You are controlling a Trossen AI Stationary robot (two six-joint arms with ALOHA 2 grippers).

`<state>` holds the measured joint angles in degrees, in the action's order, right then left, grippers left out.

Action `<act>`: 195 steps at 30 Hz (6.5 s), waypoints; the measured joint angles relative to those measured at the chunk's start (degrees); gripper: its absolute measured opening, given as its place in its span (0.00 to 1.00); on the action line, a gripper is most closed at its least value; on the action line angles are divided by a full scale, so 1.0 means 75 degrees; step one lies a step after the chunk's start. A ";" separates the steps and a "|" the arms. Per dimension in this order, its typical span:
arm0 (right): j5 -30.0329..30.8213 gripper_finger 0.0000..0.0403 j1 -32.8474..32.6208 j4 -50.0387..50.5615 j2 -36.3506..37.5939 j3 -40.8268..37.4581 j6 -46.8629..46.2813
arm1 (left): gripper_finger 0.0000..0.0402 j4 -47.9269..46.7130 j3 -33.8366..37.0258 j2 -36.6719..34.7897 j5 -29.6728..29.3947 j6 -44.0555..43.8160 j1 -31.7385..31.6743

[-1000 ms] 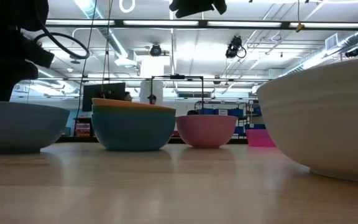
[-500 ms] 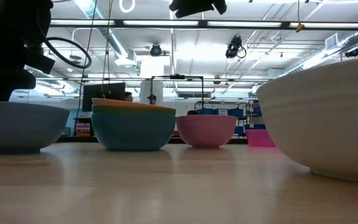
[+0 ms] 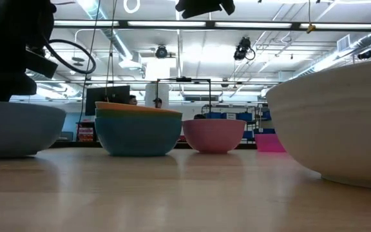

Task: Nest bowls inside each other
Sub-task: Stack the blue bowl into the light orange bowl, then stack the blue bowl into the dark orange bowl, then stack the pink bowl into the dark blue bowl

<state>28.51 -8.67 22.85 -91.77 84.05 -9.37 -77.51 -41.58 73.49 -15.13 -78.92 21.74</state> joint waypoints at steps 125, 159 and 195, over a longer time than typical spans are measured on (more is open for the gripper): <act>0.0819 0.30 0.0208 0.3779 0.0260 -0.0006 -0.1567 | 0.28 0.4541 -0.2260 -0.0065 -0.0562 0.5742 -0.3570; -0.2684 0.46 0.1800 -0.0926 0.0248 -0.3745 0.0708 | 0.28 -0.0889 -0.4517 -0.0344 -0.0910 0.5819 -0.1317; -0.3623 0.02 0.2618 -0.1446 0.0251 -0.4512 0.1288 | 0.28 -0.0406 -0.4511 -0.0344 -0.1161 0.5267 -0.0931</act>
<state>1.34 10.97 12.01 -89.89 50.21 0.29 -80.55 -75.42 70.91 -23.83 -39.42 14.76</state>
